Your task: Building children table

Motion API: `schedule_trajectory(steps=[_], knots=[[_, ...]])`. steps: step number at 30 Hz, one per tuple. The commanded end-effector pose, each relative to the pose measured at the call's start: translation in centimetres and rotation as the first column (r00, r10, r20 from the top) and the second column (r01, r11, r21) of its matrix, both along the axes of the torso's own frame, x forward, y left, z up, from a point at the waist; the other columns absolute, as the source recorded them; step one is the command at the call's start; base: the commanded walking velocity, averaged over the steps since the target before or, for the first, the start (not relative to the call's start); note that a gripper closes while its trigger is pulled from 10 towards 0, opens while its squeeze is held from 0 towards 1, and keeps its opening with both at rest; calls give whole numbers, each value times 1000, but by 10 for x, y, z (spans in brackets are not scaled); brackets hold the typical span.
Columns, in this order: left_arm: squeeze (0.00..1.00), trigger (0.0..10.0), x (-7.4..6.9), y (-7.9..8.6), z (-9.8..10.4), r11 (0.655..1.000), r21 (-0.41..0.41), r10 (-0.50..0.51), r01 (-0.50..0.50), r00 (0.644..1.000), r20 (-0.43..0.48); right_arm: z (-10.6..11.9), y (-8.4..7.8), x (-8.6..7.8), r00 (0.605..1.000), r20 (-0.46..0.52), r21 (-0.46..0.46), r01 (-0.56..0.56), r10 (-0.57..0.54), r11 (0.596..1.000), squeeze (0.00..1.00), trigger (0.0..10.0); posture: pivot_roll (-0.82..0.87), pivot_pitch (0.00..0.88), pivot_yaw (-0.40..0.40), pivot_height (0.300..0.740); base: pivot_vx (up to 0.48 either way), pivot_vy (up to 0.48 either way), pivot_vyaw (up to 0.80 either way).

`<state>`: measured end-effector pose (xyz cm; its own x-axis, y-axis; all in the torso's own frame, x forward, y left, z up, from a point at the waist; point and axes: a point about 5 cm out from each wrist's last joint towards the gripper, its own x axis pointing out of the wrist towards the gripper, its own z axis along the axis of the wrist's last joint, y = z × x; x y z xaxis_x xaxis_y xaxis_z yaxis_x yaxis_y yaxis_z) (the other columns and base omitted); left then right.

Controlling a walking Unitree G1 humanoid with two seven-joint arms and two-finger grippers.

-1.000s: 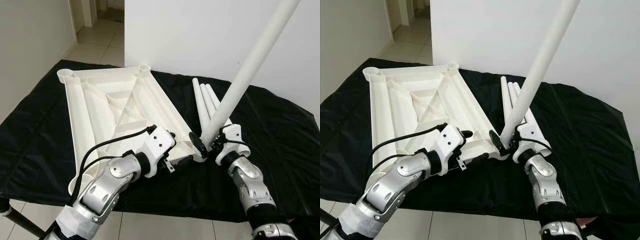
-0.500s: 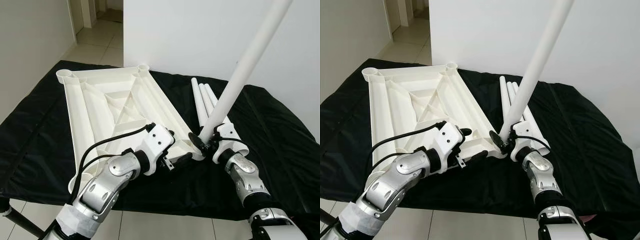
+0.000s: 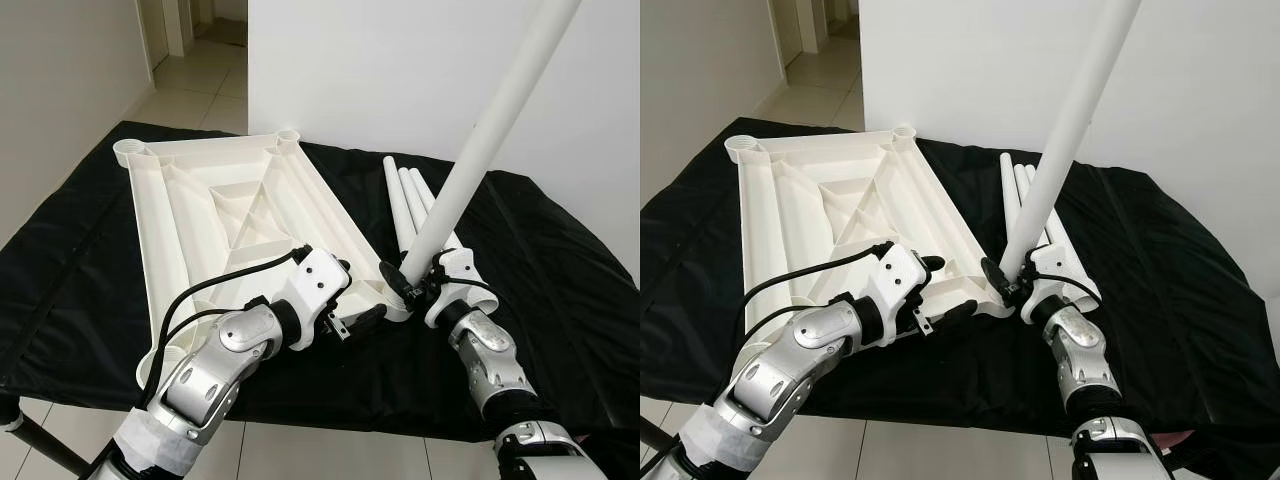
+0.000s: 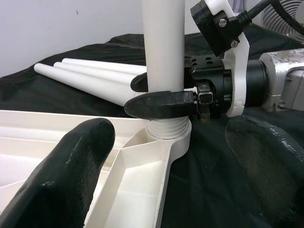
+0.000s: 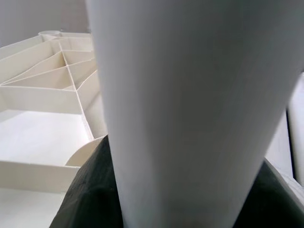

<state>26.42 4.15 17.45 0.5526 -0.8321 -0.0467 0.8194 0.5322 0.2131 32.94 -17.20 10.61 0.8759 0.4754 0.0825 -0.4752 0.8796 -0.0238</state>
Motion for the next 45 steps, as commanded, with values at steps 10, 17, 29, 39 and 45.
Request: schedule_trajectory(steps=[10,17,29,39,45], knots=[[0,10000,-4,-3,0,999,2,-43,43,999,-12,-25,3,-7,979,-139,-60,143,-150,988,0,10000,19,0,-105,740,0,0,0],[0,10000,-6,-3,-1,999,2,-44,44,999,-11,-24,7,-8,943,-153,-57,290,-295,955,0,10000,21,0,-112,740,0,0,0],[0,10000,-7,-5,-2,998,3,-55,55,998,-12,-29,32,-24,795,-231,-29,570,-560,821,0,10000,27,0,-120,740,0,0,0],[0,10000,-7,-5,-3,998,3,-57,57,998,-13,-16,50,-31,838,-190,57,530,-512,846,0,10000,26,0,-122,740,0,0,0],[0,10000,-7,-6,-4,998,8,-59,59,998,-10,-6,45,-31,869,-149,105,489,-472,866,1000,10000,22,0,-123,740,0,0,0]])
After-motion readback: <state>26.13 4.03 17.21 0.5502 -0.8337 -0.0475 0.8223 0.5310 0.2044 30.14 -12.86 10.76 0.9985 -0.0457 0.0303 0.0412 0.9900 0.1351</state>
